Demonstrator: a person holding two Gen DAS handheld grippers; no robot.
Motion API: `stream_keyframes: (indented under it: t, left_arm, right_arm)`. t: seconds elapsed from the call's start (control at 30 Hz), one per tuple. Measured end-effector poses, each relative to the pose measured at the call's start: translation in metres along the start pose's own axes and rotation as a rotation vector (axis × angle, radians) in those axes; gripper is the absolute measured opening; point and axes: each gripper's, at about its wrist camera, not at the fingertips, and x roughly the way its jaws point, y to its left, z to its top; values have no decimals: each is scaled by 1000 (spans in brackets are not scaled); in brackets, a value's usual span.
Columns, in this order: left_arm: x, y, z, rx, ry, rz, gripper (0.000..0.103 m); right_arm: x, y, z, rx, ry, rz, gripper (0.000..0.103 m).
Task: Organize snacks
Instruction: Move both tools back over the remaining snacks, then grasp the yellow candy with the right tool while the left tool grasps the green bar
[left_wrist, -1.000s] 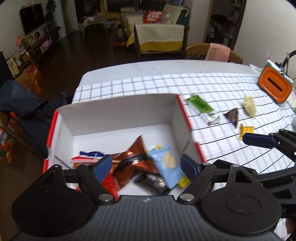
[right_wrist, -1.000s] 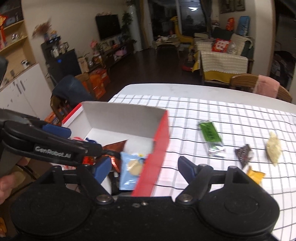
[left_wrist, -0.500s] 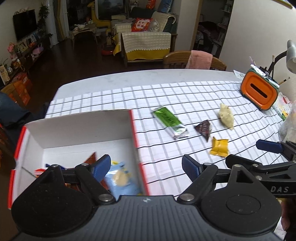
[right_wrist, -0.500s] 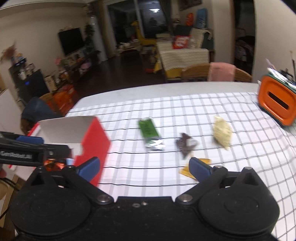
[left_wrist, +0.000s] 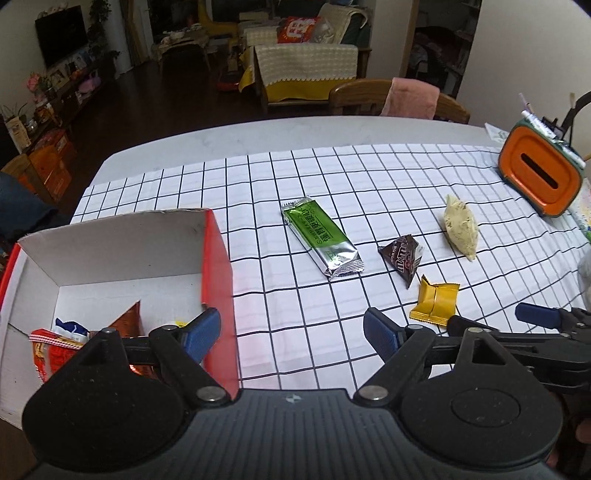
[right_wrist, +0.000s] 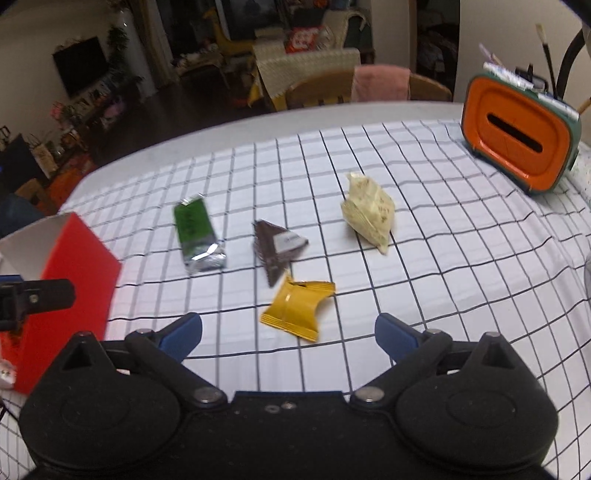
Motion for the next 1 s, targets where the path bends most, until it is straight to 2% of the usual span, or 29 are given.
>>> stream_keyframes:
  t: [0.17,0.33,0.63,0.83,0.9,1.0]
  left_arm:
    - [16,-12,7,-1,22,27,85]
    - [33,-20,18,-11,52,45,85]
    - [57,-39,45,-35,99,40,85]
    - [74,-52,67,-41,107,43,85]
    - [83,-51,73,-48,114,53,85]
    - [100,-45,83,-81,132,59,85]
  right_arm:
    - [32,-1,4,-15,43,-32,94]
    - [59,-6,12,-34,79,-55,84]
    - [76,-4,17,-43,120,-37,72]
    - [77,-5,12,-87,133,-18,53]
    - [75,-6,10,-112,133,-7,38]
    - [72,-12,8,-135,132,6,27]
